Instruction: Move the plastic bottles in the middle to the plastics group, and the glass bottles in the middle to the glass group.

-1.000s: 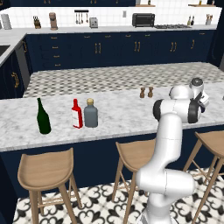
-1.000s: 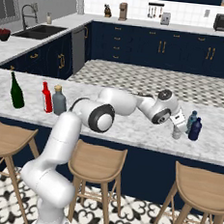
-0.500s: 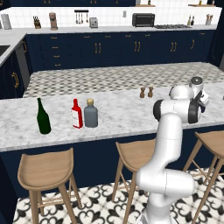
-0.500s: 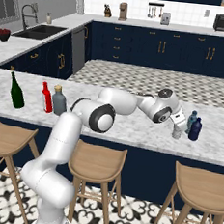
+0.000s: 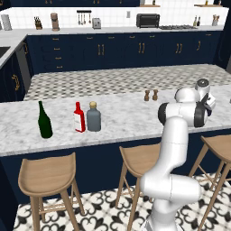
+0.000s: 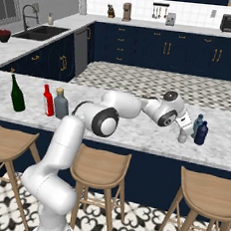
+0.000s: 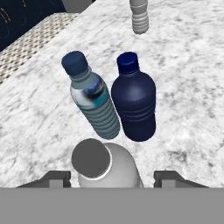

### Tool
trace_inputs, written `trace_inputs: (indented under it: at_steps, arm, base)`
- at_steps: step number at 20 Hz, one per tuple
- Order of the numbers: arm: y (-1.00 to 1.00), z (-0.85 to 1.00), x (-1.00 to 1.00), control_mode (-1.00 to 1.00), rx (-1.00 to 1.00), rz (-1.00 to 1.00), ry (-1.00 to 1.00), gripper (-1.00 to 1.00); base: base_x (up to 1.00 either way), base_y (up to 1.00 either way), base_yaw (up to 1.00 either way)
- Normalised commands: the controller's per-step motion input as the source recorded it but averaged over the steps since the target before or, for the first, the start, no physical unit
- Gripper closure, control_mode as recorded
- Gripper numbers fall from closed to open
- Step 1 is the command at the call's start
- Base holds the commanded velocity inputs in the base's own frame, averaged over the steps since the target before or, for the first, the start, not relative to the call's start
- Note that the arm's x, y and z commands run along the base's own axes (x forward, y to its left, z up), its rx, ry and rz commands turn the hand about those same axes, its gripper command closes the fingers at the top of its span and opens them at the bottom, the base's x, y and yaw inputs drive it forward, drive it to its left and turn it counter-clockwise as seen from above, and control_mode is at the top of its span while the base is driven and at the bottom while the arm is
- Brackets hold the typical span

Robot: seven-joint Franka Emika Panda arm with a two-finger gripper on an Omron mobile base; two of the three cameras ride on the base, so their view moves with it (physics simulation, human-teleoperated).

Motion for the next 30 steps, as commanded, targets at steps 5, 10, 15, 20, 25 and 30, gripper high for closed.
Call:
trace_inputs:
  at_steps: [5, 10, 15, 20, 25, 30]
  arm:
    - [0.0, 0.0, 0.0, -1.0, 0.0, 0.0, 0.0, -1.0]
    - [0.0, 0.26, -0.26, -1.0, 0.0, 0.0, -0.09, -1.0]
    - [0.0, 0.59, -0.82, -1.0, 0.0, 0.0, -0.11, -1.0]
    - [0.2, 0.4, -1.0, -1.0, -0.01, 0.12, -0.03, -1.0]
    - [0.59, 0.24, -1.0, -1.0, -0.11, 0.09, -0.05, -1.0]
    - [0.51, 0.16, -0.69, -1.0, -0.05, 0.18, 0.0, -1.0]
  base:
    - [0.0, 0.0, 0.0]
    - [0.0, 0.0, 0.0]
    - [0.0, 0.0, 0.0]
    - [0.0, 0.0, 0.0]
    - [0.0, 0.0, 0.0]
    - [0.0, 0.0, 0.0]
